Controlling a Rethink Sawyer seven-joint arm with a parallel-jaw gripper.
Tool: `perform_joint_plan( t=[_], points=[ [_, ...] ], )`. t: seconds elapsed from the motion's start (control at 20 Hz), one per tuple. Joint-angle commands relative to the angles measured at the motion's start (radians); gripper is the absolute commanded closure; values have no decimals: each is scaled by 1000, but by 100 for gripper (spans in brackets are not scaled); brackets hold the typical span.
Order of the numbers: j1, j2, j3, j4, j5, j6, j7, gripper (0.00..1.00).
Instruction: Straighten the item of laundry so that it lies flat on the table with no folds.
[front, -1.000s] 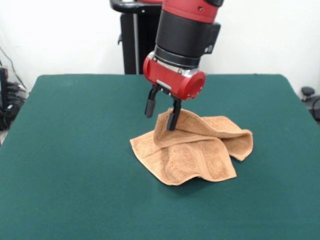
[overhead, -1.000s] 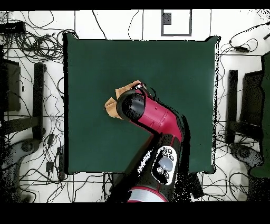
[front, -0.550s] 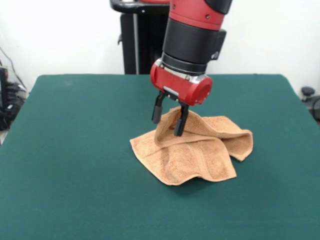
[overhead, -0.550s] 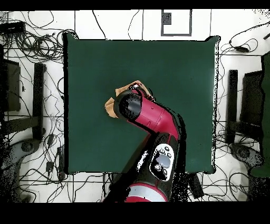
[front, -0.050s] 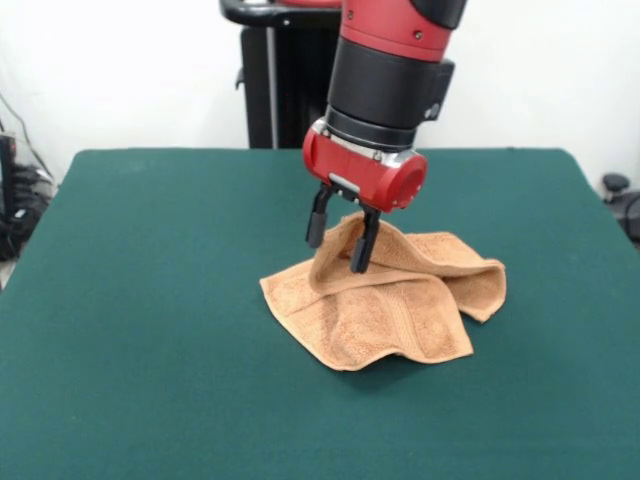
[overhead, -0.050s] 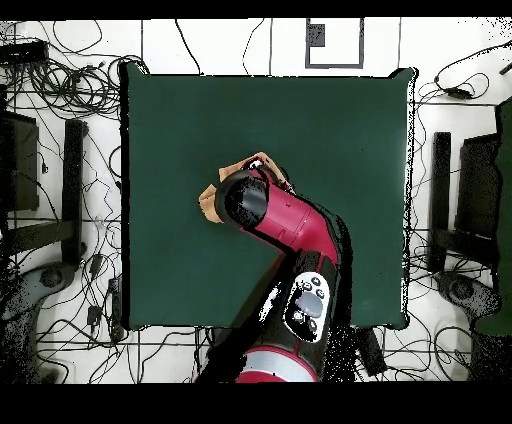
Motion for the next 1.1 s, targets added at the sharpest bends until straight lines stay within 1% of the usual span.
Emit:
perform_joint_plan(
  t=[0.05, 0.5, 1.1],
  points=[
    [23, 55, 139, 85, -51, -7, 114, 0],
    [32, 60, 122, 81, -55, 2, 114, 0],
    [8, 49, 156, 113, -72, -36, 97, 0]
  ],
)
